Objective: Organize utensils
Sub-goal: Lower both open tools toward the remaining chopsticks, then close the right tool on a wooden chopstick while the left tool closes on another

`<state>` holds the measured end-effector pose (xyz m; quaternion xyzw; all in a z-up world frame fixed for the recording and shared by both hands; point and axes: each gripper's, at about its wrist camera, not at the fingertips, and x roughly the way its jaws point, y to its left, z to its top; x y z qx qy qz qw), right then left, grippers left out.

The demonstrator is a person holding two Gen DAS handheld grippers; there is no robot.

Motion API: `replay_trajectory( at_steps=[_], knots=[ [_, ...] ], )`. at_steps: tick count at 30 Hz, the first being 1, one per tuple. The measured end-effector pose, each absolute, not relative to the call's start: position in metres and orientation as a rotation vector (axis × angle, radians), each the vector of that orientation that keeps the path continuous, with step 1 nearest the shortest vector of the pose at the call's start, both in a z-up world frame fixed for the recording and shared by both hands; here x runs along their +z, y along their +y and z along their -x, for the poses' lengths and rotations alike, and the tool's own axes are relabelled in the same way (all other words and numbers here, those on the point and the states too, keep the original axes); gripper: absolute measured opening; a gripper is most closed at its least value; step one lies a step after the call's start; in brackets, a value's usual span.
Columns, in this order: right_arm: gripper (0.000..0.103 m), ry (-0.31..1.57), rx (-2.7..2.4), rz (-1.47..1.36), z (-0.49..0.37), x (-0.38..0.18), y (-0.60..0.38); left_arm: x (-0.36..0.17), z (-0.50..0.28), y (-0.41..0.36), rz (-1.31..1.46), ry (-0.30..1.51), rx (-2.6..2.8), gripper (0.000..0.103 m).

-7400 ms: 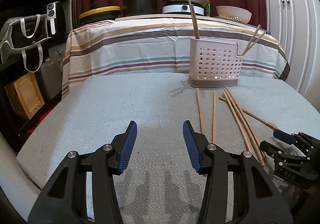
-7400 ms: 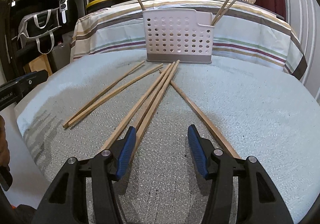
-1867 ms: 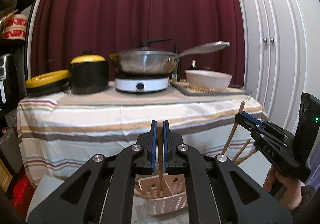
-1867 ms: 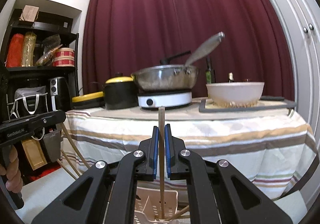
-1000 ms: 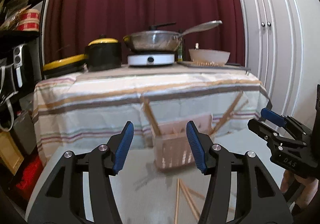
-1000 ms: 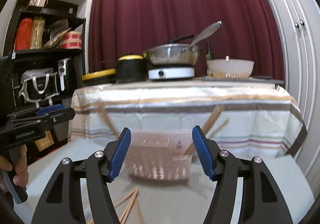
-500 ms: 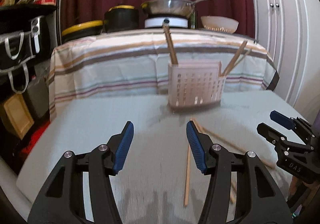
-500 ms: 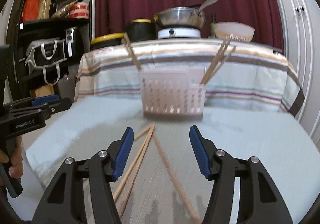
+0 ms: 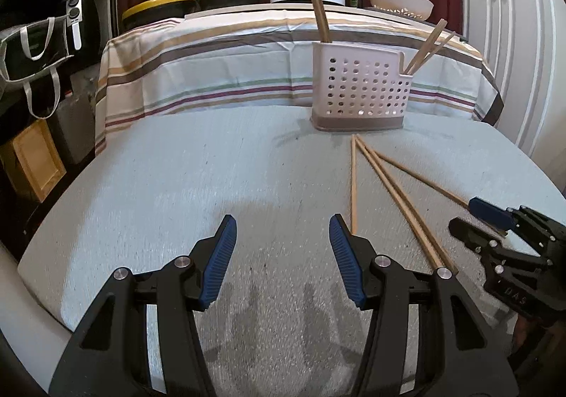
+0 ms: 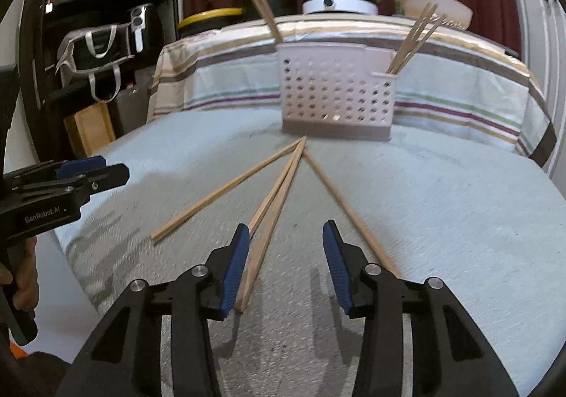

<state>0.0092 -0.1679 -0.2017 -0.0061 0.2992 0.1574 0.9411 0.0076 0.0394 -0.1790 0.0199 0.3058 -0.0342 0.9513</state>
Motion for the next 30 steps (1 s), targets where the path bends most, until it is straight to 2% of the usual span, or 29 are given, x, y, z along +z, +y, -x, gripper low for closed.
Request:
replay_trajectory(
  at_steps=[2,5,8,9,12,21,27,30],
  knots=[
    [0.043,0.628,0.330,0.024,-0.009,-0.206,-0.163,-0.179,-0.007,0.040,-0.042,0.619,-0.068,0.053],
    [0.036,0.671,0.333,0.046,-0.012,-0.215,-0.157,-0.180,-0.006,0.039,-0.042,0.621,-0.077,0.053],
    [0.025,0.687,0.330,0.039,-0.013,-0.217,-0.159,-0.184,-0.006,0.035,-0.047,0.627,-0.095,0.053],
    [0.017,0.688,0.329,0.039,-0.013,-0.217,-0.160,-0.186,-0.005,0.032,-0.047,0.630,-0.103,0.053],
    [0.010,0.694,0.322,0.025,-0.014,-0.217,-0.165,-0.188,-0.006,0.022,-0.048,0.637,-0.124,0.053],
    [0.008,0.678,0.271,0.011,-0.018,-0.214,-0.183,-0.203,-0.014,0.004,-0.060,0.666,-0.167,0.052],
    [0.008,0.675,0.262,-0.013,-0.019,-0.215,-0.193,-0.214,-0.021,-0.002,-0.064,0.706,-0.185,0.038],
    [0.008,0.678,0.270,-0.018,-0.019,-0.216,-0.194,-0.218,-0.023,-0.006,-0.072,0.718,-0.189,0.035]
  ],
)
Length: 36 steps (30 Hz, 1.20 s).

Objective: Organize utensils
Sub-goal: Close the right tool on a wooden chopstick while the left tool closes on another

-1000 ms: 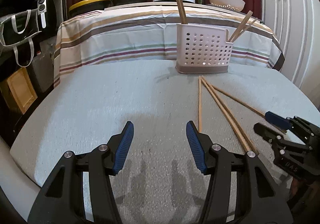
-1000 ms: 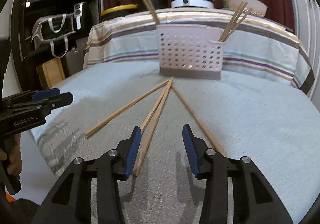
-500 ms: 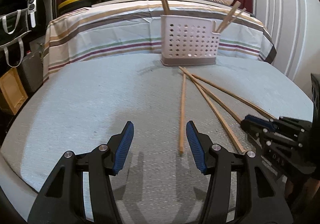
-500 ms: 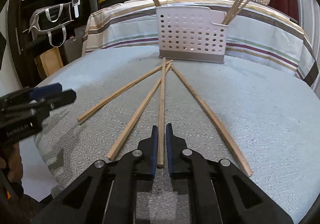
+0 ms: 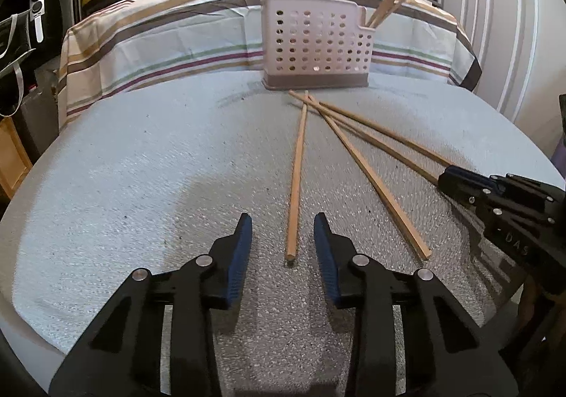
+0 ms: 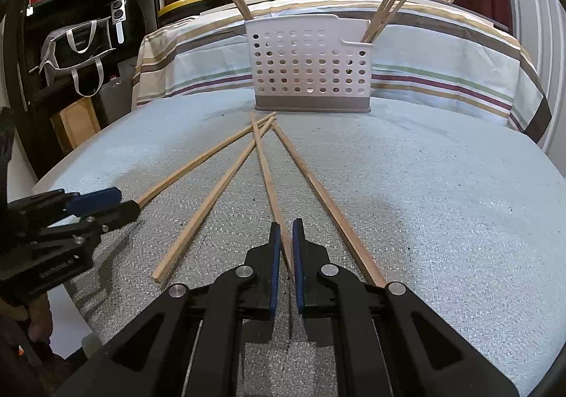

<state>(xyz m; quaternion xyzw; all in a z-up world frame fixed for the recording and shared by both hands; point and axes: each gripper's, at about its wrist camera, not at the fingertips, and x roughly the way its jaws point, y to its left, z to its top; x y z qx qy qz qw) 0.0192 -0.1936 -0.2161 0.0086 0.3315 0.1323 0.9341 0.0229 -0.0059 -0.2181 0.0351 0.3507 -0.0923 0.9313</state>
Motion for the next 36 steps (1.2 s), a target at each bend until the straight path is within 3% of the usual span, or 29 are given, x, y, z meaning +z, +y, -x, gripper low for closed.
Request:
replay_trajectory(
  at_steps=[7,10,15,18,20,23,36],
  knots=[
    [0.009,0.689,0.287,-0.041,-0.018,-0.219,-0.197,-0.220,-0.026,-0.011,-0.086,0.717,-0.205,0.011],
    [0.009,0.689,0.292,-0.047,-0.016,-0.220,-0.198,-0.221,-0.026,-0.013,-0.091,0.711,-0.210,0.006],
    [0.019,0.691,0.304,-0.060,-0.015,-0.220,-0.201,-0.221,-0.025,-0.012,-0.086,0.707,-0.207,0.006],
    [0.019,0.687,0.308,-0.047,-0.012,-0.220,-0.200,-0.221,-0.025,-0.011,-0.084,0.705,-0.207,0.006],
    [0.018,0.689,0.311,-0.048,-0.011,-0.220,-0.200,-0.221,-0.024,-0.011,-0.085,0.700,-0.206,0.006],
    [0.009,0.694,0.311,-0.062,-0.011,-0.220,-0.203,-0.219,-0.022,-0.011,-0.085,0.691,-0.204,0.006],
    [0.006,0.610,0.291,-0.049,0.000,-0.192,-0.209,-0.194,-0.009,-0.004,-0.074,0.612,-0.193,0.006]
  ],
)
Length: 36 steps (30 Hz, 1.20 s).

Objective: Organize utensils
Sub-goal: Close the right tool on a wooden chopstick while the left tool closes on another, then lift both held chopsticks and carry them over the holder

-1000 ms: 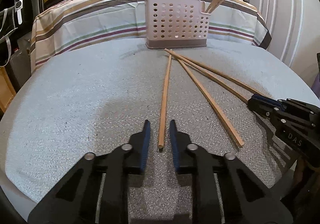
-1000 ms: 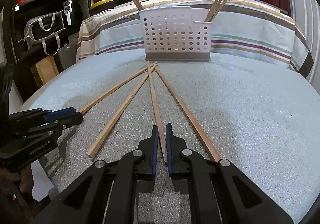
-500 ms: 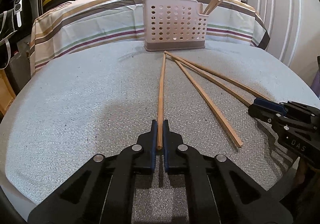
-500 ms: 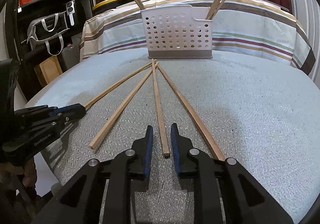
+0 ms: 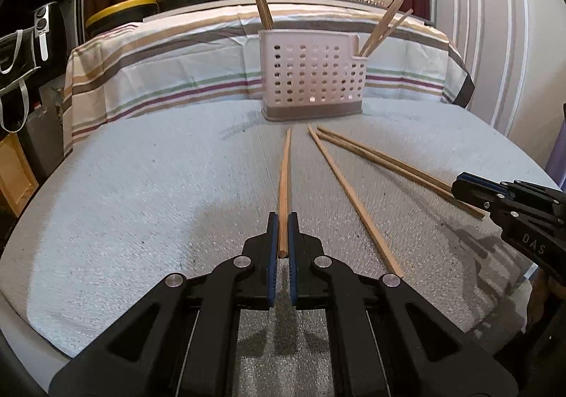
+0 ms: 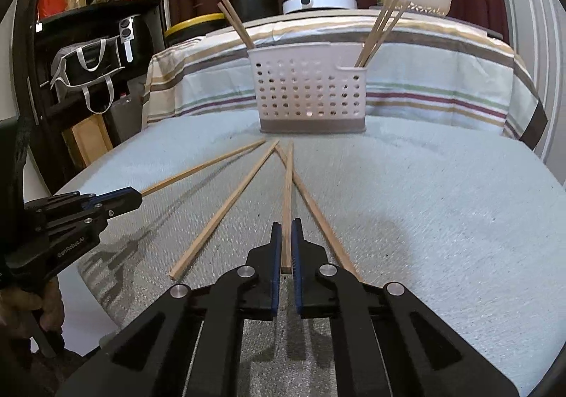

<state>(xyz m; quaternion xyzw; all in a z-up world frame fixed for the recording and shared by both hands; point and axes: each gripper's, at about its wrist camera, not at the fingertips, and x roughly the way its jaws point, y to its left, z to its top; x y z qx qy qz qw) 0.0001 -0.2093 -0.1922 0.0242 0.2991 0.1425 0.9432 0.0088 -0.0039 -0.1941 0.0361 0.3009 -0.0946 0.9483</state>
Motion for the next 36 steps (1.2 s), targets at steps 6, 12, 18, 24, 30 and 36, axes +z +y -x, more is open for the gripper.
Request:
replay_trajectory(
  at_steps=[6,12,18,24,30,36],
  knots=[
    [0.006,0.566,0.285,-0.046,0.004,-0.178,-0.211,-0.183,-0.002,-0.001,-0.067,0.577,-0.190,0.006],
    [0.006,0.502,0.283,-0.024,0.007,-0.157,-0.211,-0.164,0.003,0.002,-0.054,0.535,-0.182,0.006],
    [0.006,0.445,0.286,-0.011,0.000,-0.136,-0.212,-0.136,0.001,0.007,-0.046,0.488,-0.168,0.006],
    [0.006,0.390,0.290,-0.008,-0.020,-0.112,-0.214,-0.112,-0.014,0.013,-0.045,0.464,-0.159,0.006],
    [0.006,0.352,0.291,-0.015,-0.047,-0.097,-0.214,-0.090,-0.038,0.012,-0.047,0.433,-0.158,0.006],
    [0.006,0.337,0.294,-0.034,-0.076,-0.092,-0.212,-0.074,-0.063,0.011,-0.050,0.413,-0.159,0.006]
  ],
)
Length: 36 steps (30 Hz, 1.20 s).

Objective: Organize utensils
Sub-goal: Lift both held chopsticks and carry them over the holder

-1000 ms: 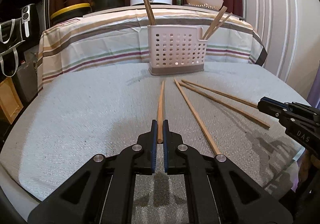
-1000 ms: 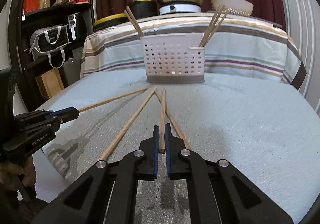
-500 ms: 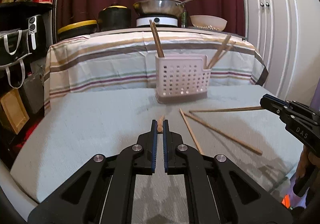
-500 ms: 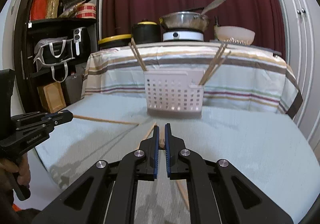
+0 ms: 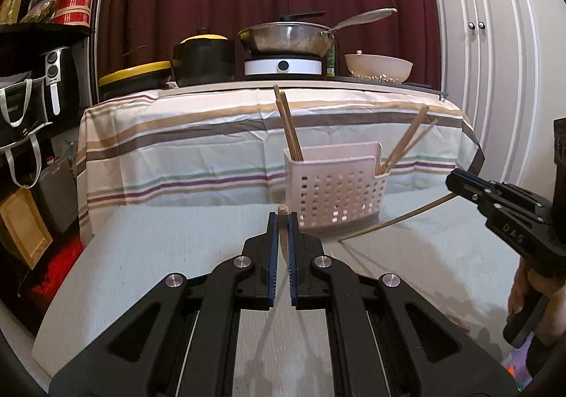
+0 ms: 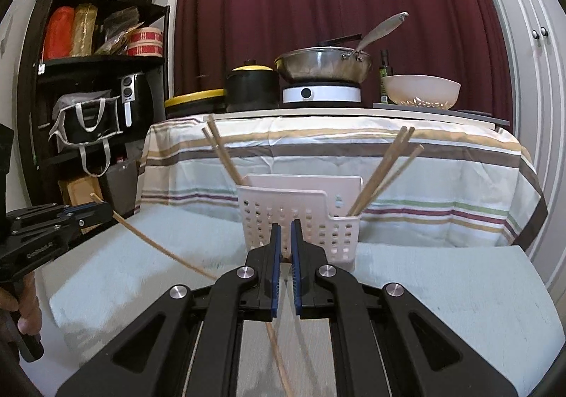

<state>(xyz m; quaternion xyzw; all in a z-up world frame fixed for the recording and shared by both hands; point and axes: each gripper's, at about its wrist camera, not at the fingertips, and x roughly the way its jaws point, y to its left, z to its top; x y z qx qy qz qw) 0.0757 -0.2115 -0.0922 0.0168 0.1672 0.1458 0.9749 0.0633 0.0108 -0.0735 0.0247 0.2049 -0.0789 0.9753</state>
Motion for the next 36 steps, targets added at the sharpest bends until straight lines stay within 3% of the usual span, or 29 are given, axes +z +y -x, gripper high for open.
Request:
replay_trajectory(
  at_steps=[23,36],
  knots=[
    [0.006,0.308,0.326,-0.067,-0.134,-0.070,-0.211,-0.047,-0.113,0.000,-0.074,0.361,-0.190,0.006],
    [0.006,0.206,0.351,-0.056,-0.134,-0.001,-0.240,0.029,-0.121,-0.011,-0.034,0.311,-0.327,0.006]
  ],
)
